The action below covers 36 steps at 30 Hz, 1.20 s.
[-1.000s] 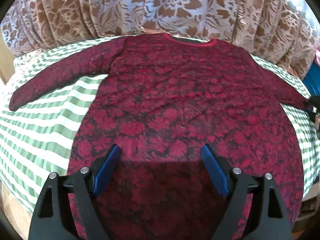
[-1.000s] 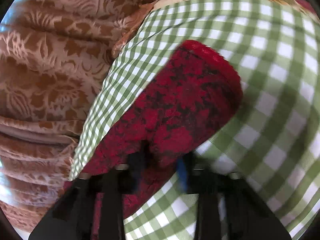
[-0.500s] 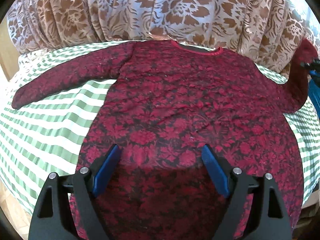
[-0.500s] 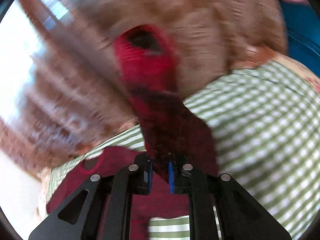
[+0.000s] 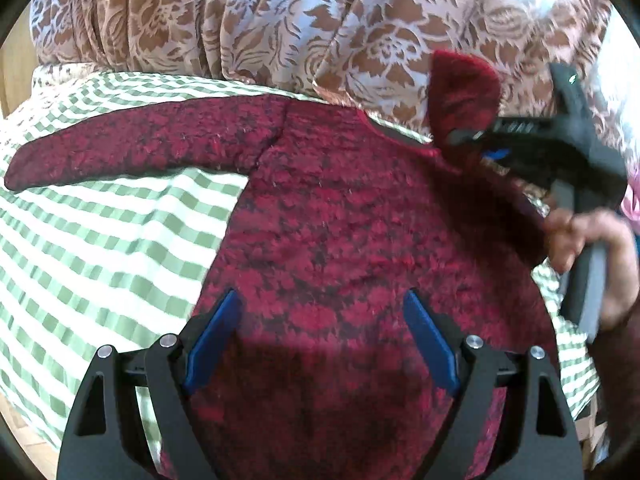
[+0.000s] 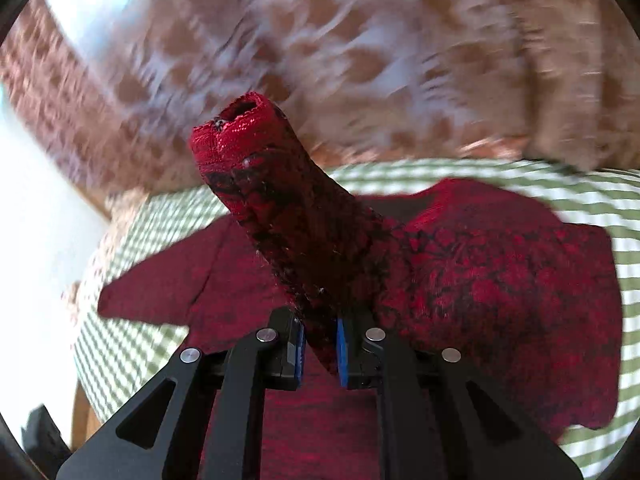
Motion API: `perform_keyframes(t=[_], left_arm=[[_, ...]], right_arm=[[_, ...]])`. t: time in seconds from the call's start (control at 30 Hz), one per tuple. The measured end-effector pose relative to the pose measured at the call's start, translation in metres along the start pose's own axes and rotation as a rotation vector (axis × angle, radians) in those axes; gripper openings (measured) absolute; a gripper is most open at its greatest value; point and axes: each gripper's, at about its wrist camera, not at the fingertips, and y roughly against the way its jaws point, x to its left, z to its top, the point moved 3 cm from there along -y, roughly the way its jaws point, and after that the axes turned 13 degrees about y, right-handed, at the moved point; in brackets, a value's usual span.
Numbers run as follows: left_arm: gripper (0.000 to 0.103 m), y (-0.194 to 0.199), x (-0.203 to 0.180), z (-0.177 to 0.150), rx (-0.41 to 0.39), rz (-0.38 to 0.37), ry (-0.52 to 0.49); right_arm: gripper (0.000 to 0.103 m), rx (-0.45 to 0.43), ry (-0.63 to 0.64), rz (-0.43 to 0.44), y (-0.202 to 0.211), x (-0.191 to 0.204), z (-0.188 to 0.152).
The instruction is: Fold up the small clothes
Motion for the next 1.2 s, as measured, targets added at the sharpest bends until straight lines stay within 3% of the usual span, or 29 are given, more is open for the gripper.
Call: perform_keyframes(t=[0.07, 0.13, 0.17, 0.37, 0.53, 0.67, 0.73, 0.8, 0.83, 1.07, 1.2], left_arm=[[0.083, -0.003, 0.001, 0.009, 0.004, -0.021, 0.015], [0.083, -0.008, 0.001, 0.022, 0.0, -0.039, 0.031], [0.083, -0.01, 0.0, 0.026, 0.0, -0.043, 0.036], [0.083, -0.042, -0.003, 0.06, 0.024, -0.076, 0.069], [0.082, -0.079, -0.012, 0.085, 0.064, -0.083, 0.083], [0.071, -0.112, -0.029, 0.091, 0.113, -0.076, 0.087], [0.058, -0.123, -0.036, 0.09, 0.14, -0.09, 0.073], [0.02, -0.134, -0.042, 0.091, 0.16, -0.086, 0.076], [0.013, -0.134, -0.042, 0.092, 0.151, -0.076, 0.075], [0.01, -0.094, -0.03, 0.105, 0.039, -0.081, 0.074], [0.01, -0.099, -0.016, 0.106, 0.035, -0.027, 0.054]], right_arm=[[0.028, 0.023, 0.015, 0.053, -0.012, 0.015, -0.004], [0.058, 0.004, 0.013, 0.074, -0.009, 0.021, -0.005], [0.06, -0.019, 0.011, 0.078, -0.003, 0.021, -0.005], [0.061, -0.146, -0.081, 0.084, 0.078, -0.022, -0.031], [0.061, -0.172, -0.195, -0.043, 0.132, -0.082, -0.083], [0.061, -0.163, -0.304, -0.118, 0.153, -0.127, -0.123], [0.061, -0.161, -0.334, -0.123, 0.153, -0.138, -0.13], [0.061, -0.155, -0.351, -0.116, 0.146, -0.144, -0.134], [0.061, -0.152, -0.351, -0.112, 0.142, -0.145, -0.134], [0.056, -0.114, -0.306, -0.095, 0.087, -0.129, -0.106], [0.055, -0.031, -0.211, -0.204, 0.039, -0.114, -0.088]])
